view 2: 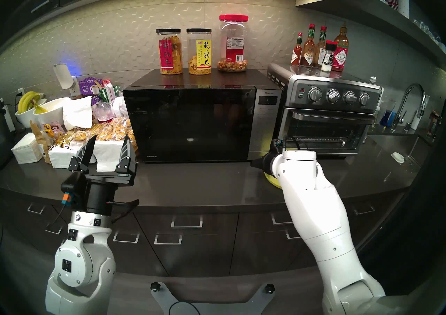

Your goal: Open the microwave, put the plate inside, and close the door

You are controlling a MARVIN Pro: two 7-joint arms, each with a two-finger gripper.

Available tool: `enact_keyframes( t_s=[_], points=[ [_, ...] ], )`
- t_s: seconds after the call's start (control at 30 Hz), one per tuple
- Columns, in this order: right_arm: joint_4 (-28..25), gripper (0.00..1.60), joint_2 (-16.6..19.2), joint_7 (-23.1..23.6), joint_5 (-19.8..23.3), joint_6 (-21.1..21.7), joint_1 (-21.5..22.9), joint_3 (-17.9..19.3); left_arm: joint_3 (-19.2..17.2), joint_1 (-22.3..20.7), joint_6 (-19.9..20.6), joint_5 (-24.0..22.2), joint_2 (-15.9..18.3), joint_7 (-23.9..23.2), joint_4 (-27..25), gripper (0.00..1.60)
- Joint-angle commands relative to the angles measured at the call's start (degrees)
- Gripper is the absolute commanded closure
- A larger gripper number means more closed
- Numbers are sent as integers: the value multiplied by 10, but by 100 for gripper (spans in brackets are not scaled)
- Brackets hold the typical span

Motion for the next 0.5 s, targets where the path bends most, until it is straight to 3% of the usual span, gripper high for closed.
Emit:
enact_keyframes(
  t_s=[0.0,0.47],
  points=[
    [1,160,-7,5,9,4,22,7,-1,1,-1,1,-1,1,-11,0],
    [30,160,-21,6,35,20,43,34,-1,1,-1,1,-1,1,-11,0]
  ],
)
